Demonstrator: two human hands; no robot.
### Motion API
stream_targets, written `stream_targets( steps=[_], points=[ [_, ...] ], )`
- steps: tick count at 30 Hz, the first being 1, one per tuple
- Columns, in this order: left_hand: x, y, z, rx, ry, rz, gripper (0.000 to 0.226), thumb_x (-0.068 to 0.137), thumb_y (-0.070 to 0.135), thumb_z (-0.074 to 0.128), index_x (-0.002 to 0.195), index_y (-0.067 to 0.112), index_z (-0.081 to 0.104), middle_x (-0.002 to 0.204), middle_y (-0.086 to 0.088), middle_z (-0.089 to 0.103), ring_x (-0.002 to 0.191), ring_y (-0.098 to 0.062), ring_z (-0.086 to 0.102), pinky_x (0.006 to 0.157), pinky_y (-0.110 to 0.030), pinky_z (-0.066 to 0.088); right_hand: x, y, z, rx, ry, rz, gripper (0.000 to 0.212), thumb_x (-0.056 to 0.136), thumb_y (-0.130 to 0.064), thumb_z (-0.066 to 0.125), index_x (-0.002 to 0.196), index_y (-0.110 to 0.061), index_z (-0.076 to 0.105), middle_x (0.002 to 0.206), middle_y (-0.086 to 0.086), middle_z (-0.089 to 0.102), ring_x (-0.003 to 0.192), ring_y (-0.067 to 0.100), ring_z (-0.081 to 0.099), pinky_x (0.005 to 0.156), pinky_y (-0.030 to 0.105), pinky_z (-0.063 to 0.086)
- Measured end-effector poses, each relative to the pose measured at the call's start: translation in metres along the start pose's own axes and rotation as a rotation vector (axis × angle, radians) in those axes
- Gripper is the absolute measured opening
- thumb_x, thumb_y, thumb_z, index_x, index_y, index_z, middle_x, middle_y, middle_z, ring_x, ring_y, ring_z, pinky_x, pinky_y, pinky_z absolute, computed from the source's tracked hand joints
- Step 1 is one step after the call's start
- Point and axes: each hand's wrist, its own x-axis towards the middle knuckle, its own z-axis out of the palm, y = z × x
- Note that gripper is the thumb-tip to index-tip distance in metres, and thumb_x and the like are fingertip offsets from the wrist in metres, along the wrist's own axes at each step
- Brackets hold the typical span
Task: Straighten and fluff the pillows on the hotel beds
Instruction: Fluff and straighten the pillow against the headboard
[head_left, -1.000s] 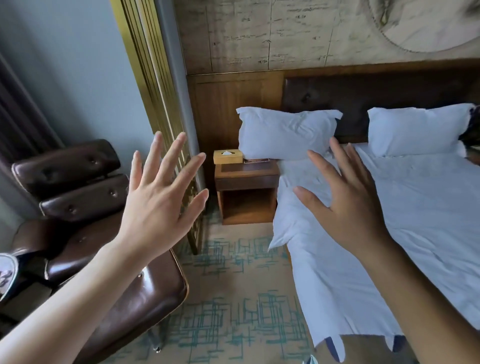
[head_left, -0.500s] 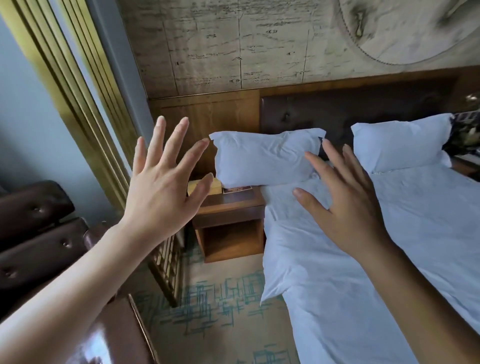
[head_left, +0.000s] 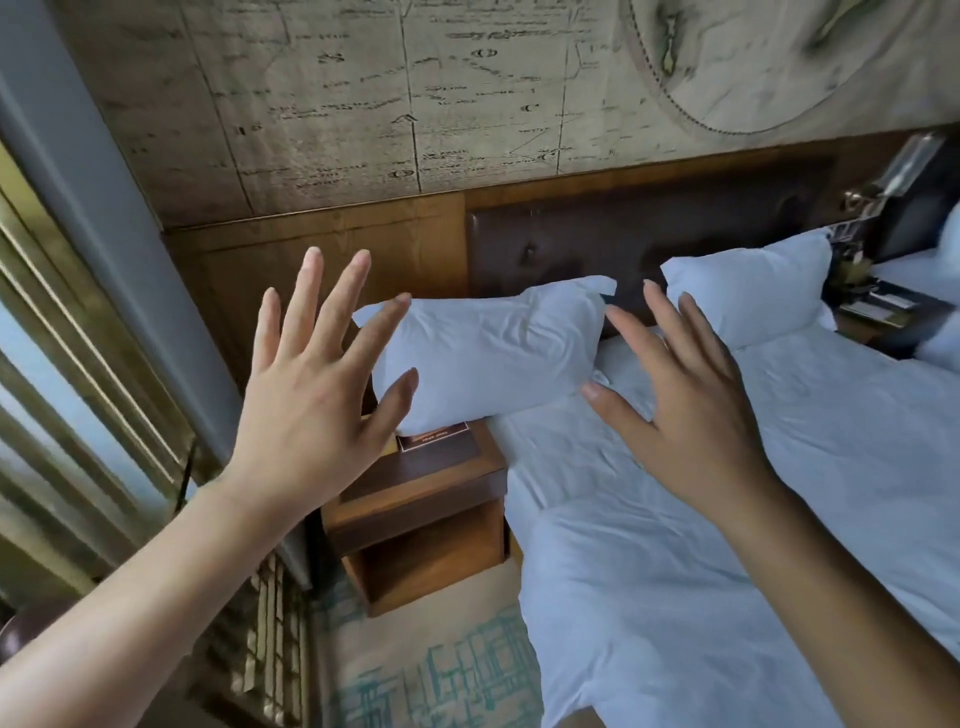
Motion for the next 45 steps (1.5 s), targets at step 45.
stream_targets(
  steps=[45],
  points=[
    [0.325, -0.333, 0.452, -0.18, -0.141, -0.042, 0.056, 0.105, 0.05, 0.045, 0.153, 0.02, 0.048, 0.172, -0.006, 0.022, 0.162, -0.03, 0.006, 0.127, -0.061, 0.016, 0.465, 0.124, 0.418, 0.004, -0.182, 0.072, 0.067, 0.099, -0.064, 0.043, 0.155, -0.028, 0.04, 0.17, 0.003, 0.022, 0.157, 0.03, 0.016, 0.121, 0.049, 0.023]
  ],
)
